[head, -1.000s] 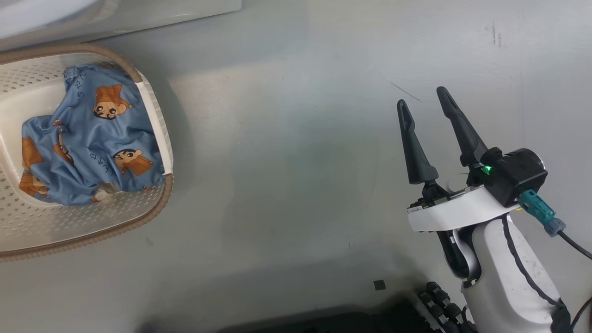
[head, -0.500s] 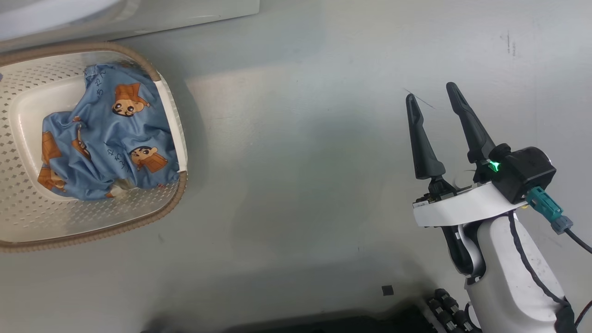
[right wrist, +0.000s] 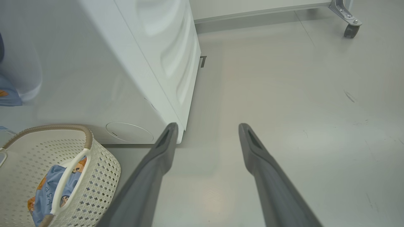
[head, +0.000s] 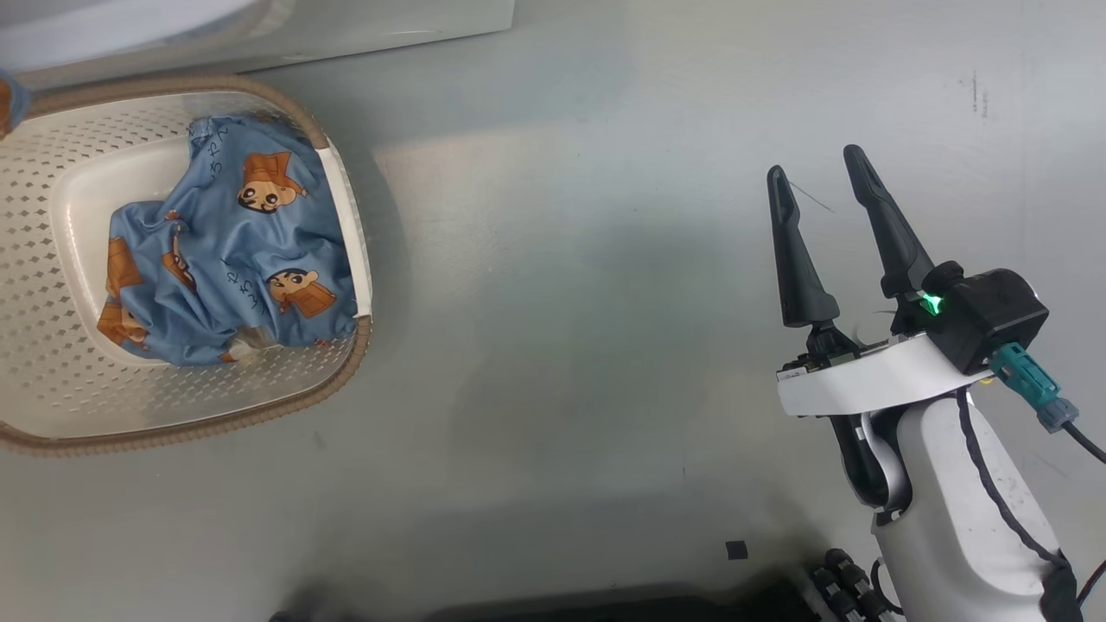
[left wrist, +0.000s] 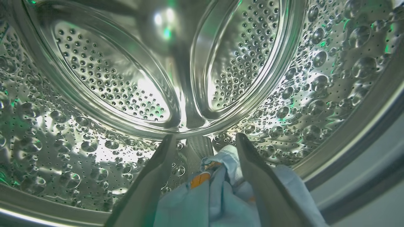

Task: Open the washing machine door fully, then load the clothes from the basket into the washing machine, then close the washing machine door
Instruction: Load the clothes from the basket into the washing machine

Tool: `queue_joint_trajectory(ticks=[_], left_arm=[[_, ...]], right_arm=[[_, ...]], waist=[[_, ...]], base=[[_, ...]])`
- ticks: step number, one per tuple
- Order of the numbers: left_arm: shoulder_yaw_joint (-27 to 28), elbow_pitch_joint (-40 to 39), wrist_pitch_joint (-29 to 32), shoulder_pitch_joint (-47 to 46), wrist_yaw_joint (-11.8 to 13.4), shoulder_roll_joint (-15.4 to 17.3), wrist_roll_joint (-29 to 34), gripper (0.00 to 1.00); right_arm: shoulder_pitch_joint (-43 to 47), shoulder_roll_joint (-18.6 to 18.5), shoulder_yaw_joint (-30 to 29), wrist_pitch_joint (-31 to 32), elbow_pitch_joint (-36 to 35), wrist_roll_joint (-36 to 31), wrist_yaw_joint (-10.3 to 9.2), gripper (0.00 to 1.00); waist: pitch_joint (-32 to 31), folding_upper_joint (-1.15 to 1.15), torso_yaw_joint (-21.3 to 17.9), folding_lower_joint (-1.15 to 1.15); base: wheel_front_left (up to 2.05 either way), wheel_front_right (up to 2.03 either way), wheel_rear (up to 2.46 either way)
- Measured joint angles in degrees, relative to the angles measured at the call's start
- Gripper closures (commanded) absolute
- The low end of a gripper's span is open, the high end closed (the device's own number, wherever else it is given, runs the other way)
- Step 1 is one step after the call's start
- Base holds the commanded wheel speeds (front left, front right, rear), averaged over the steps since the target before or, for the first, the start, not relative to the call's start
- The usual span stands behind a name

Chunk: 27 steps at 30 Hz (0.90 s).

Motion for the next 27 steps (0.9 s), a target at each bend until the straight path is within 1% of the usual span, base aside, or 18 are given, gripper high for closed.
queue_joint_trajectory(ticks=[5,14,20,27], left_arm=[[3.43,-5.16,-0.01,2.89,0.00,-0.64,0.00,0.00],[9.13,-13.12,-0.01,10.80,0.01,-3.50,0.01,0.00],[11.95,-18.18,-0.01,15.90,0.01,-6.15,0.22,0.00],[13.93,-22.03,-0.01,22.80,0.01,-9.45,1.02,0.00]], right_arm=[[-0.01,0.00,-0.25,0.00,-0.04,0.00,0.00,0.00],[-0.04,-0.03,-0.31,0.00,-0.09,-0.01,0.00,0.00],[-0.04,-0.03,-0.29,0.00,-0.05,-0.01,0.03,0.00],[-0.05,-0.03,-0.22,0.00,0.05,-0.01,0.05,0.00]], waist=[[-0.16,0.00,0.49,0.00],[-0.46,0.00,1.27,0.00],[-0.74,0.00,1.55,0.00],[-1.23,0.00,1.61,0.00]], base=[[0.00,0.00,0.00],[0.00,0.00,0.00],[0.00,0.00,0.00],[0.00,0.00,0.00]])
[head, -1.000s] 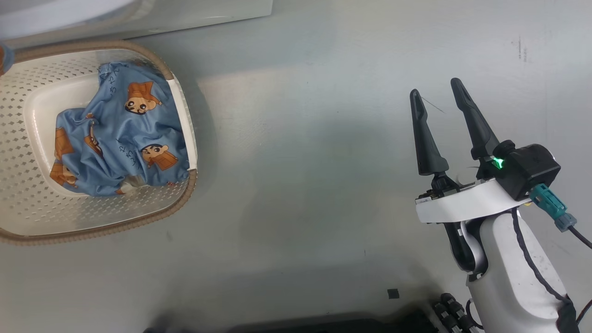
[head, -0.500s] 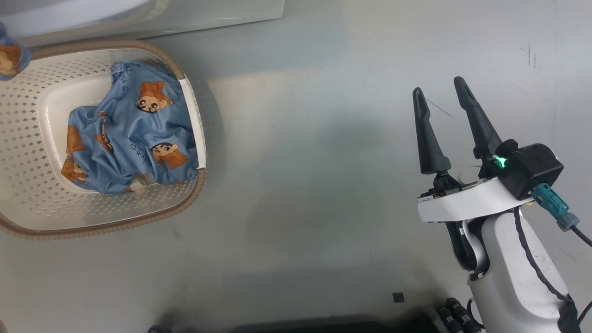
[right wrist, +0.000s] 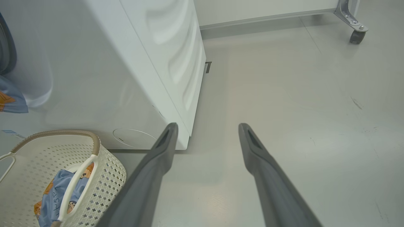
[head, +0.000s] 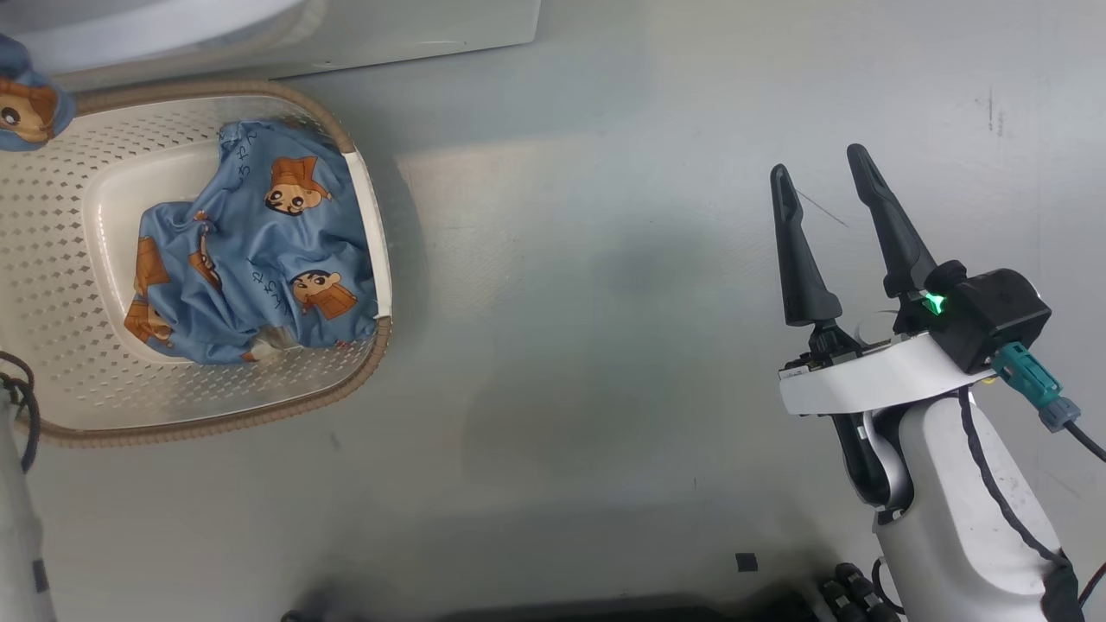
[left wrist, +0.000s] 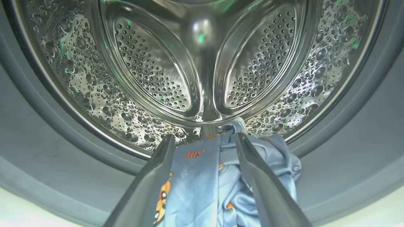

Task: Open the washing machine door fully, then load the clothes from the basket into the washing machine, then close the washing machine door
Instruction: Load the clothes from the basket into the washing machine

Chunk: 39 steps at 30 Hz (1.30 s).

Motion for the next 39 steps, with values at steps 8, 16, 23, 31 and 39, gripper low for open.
queue_joint_trajectory(ticks=[8,16,23,31,39], left_arm=[[1.71,-3.55,0.00,7.14,0.00,-3.97,0.87,0.00],[1.90,-5.14,0.00,13.95,0.00,-7.43,1.54,0.00],[1.51,-5.36,0.00,18.00,0.00,-8.58,2.67,0.00],[0.42,-5.21,0.00,21.57,0.00,-9.01,2.80,0.00],[-0.62,-3.94,0.01,24.57,0.00,-9.15,3.07,0.00]], right_arm=[[0.00,-0.01,0.15,-0.01,0.37,0.00,0.02,0.00],[0.00,-0.01,0.29,-0.01,0.49,0.00,0.10,0.00],[-0.01,-0.01,0.38,-0.01,0.60,0.00,0.33,0.00],[-0.03,-0.01,0.45,-0.01,0.69,0.00,0.51,0.00],[-0.07,-0.01,0.59,-0.01,0.91,0.01,0.52,0.00]], waist=[[-0.51,0.00,0.06,0.00],[-0.73,0.00,0.00,0.00],[-0.70,0.00,-0.17,0.00],[-0.62,0.00,-0.33,0.00],[-0.45,0.00,-0.46,0.00]], base=[[0.00,0.00,0.00],[0.00,0.00,0.00],[0.00,0.00,0.00],[0.00,0.00,0.00],[0.00,0.00,0.00]])
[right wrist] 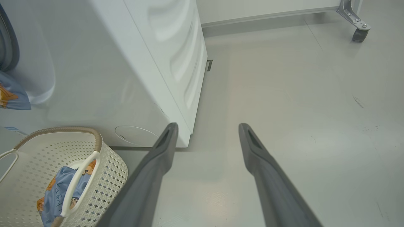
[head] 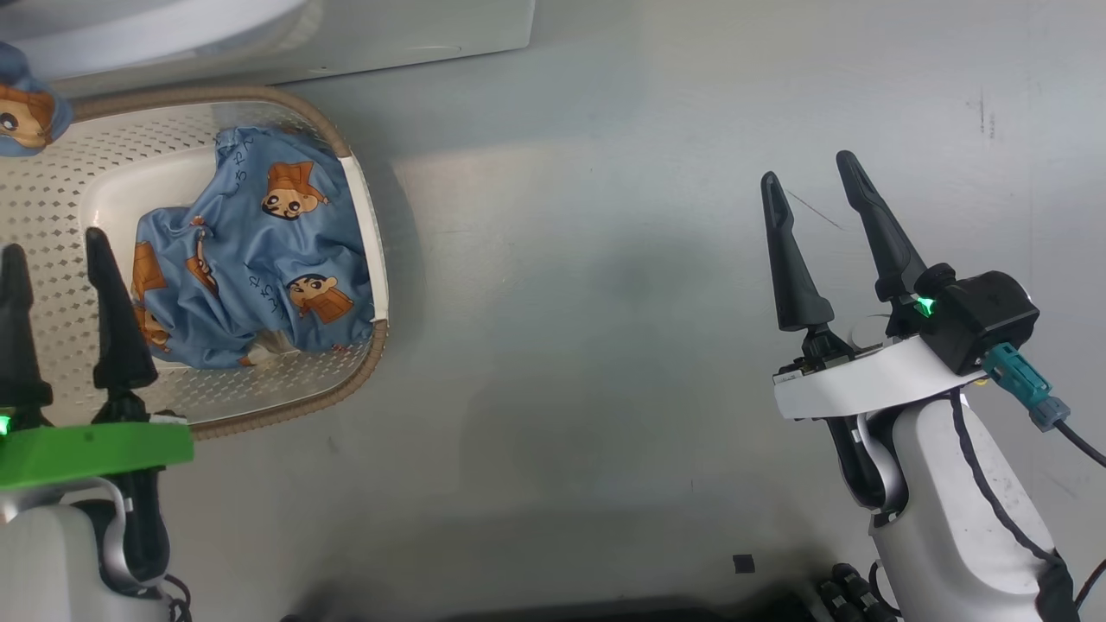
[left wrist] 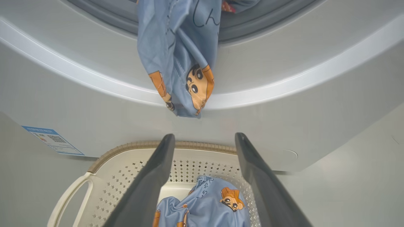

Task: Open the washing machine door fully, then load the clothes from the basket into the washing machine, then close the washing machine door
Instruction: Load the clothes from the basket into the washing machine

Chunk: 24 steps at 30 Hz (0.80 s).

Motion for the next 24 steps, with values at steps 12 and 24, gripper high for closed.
queue_joint_trajectory(ticks=[12,24], left_arm=[[-1.97,0.41,0.00,2.36,0.00,-0.20,-0.04,0.00],[-2.04,-0.05,0.00,2.42,0.00,-0.25,-0.15,0.00]], right_arm=[[-0.05,0.00,0.05,0.00,0.20,0.02,0.02,0.00],[-0.09,0.00,0.05,0.00,0.38,0.08,0.11,0.00]], waist=[[0.10,0.00,-0.06,0.00],[-0.15,0.00,-0.03,0.00]], base=[[0.00,0.00,0.00],[0.00,0.00,0.00]])
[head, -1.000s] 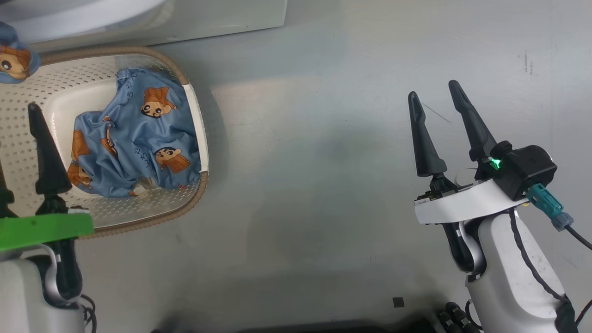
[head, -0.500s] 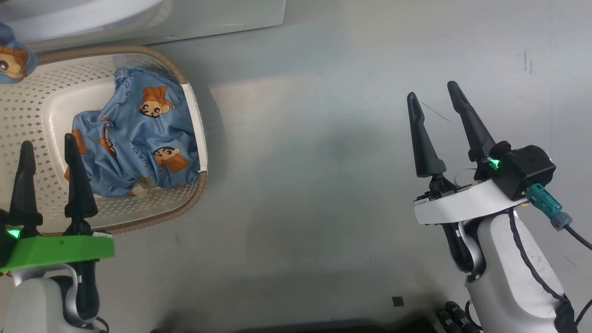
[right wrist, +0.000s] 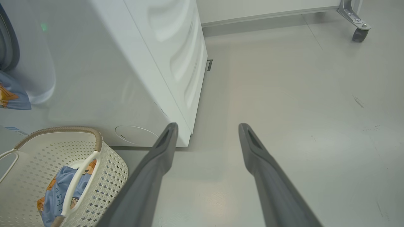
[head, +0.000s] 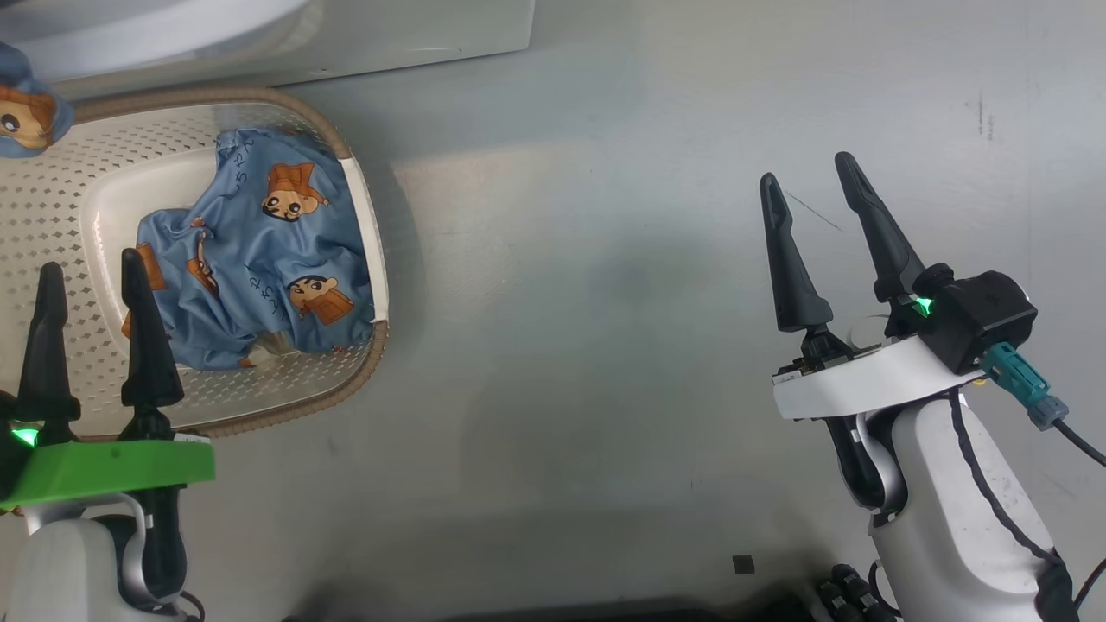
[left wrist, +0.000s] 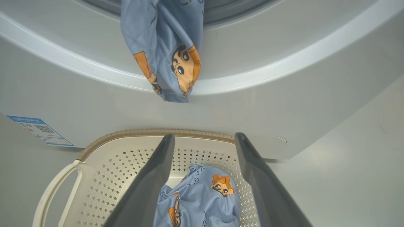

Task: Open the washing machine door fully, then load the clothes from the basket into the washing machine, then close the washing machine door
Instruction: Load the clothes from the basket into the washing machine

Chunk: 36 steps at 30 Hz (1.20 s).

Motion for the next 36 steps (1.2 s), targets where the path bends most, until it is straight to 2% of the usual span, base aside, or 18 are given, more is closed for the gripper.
queue_joint_trajectory(ticks=[7,23,36], left_arm=[[0.76,-1.36,0.00,-0.69,0.00,-0.16,-0.23,0.00],[4.64,-2.94,0.00,-8.99,-0.01,0.48,0.32,0.00],[5.01,4.58,1.19,-12.95,-0.01,3.24,-0.02,0.00]], right_arm=[[-0.02,0.00,0.00,0.00,0.03,0.02,0.00,0.00],[-0.10,0.00,0.82,0.00,0.01,1.11,-0.01,0.00],[-0.43,0.01,1.71,0.00,0.00,2.03,-0.02,0.00]], waist=[[-0.07,0.00,0.00,0.00],[0.07,0.00,-0.73,0.00],[0.45,0.00,-1.91,0.00]], base=[[0.00,0.00,0.00],[0.00,0.00,0.00],[0.00,0.00,0.00]])
